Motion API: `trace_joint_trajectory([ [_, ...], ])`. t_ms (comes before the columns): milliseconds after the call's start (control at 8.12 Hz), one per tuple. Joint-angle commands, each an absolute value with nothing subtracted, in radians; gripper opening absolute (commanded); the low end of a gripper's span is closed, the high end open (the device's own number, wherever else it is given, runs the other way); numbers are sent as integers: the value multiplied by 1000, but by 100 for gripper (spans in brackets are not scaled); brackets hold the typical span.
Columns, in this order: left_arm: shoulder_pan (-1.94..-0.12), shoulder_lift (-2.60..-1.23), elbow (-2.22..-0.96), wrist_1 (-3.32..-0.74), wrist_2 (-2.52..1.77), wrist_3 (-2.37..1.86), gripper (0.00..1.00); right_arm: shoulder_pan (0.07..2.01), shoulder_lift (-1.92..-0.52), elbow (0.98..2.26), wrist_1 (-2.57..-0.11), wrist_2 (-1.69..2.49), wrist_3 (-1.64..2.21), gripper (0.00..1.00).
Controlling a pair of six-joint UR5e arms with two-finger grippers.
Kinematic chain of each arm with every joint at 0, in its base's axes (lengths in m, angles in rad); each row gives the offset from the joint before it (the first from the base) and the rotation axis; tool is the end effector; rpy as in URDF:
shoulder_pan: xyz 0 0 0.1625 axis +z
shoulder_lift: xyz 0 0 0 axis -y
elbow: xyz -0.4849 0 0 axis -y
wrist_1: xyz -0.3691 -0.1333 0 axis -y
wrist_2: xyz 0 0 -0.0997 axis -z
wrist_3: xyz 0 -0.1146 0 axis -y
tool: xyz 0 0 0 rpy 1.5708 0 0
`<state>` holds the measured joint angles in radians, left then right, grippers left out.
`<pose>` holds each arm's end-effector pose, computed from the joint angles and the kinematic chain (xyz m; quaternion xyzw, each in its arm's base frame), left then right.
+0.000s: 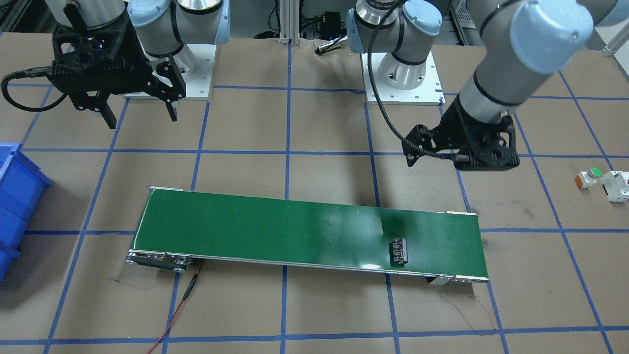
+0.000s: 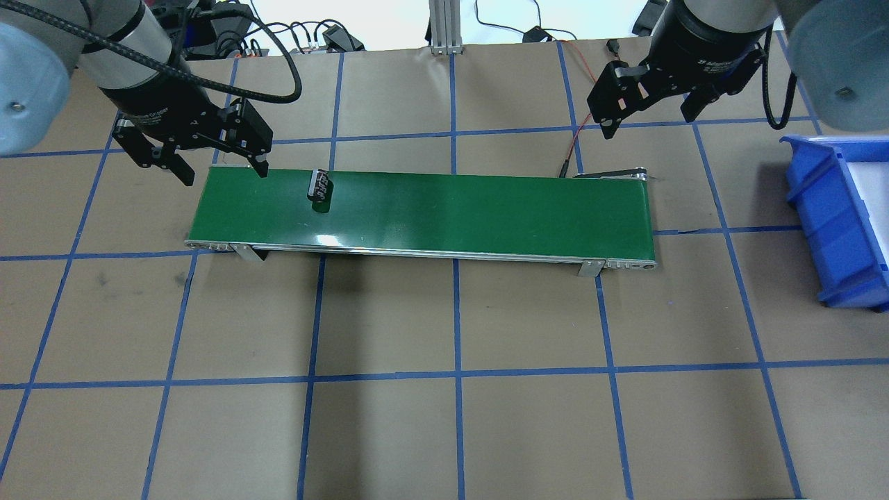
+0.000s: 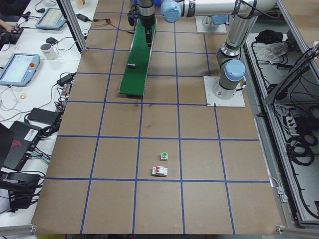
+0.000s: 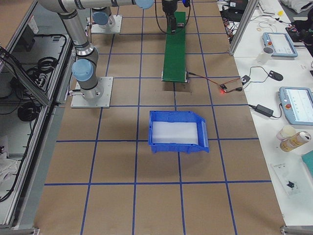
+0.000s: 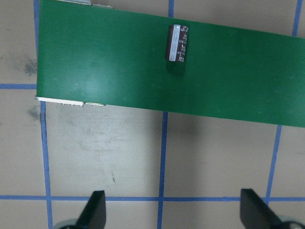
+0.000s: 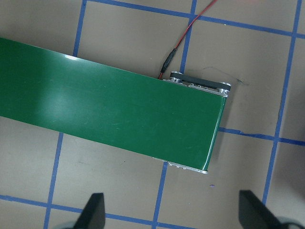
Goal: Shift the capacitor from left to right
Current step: 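Open the left gripper, release the capacitor on the belt, lift away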
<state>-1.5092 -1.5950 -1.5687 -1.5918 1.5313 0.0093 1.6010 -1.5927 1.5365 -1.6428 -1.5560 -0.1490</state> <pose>-0.1083 -0.4830 0.5204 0.0266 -0.9992 -0.0208 0.0205 0.1492 -0.4671 0.5671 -0.0898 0.9939 -0.0644 0.0036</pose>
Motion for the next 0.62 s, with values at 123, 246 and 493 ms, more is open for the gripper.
trace_joint_trajectory([
  [123, -1531, -1514, -1568, -1603, 1549, 44, 100, 1601, -1543, 1540, -1654, -1542, -144, 100],
  [246, -1532, -1522, -1569, -1603, 1551, 44, 100, 1603, -1522, 1549, -1646, -1543, -137, 100],
  [493, -1532, -1523, -1568, -1603, 1549, 44, 100, 1603, -1400, 1569, -1717, -1537, -133, 100],
])
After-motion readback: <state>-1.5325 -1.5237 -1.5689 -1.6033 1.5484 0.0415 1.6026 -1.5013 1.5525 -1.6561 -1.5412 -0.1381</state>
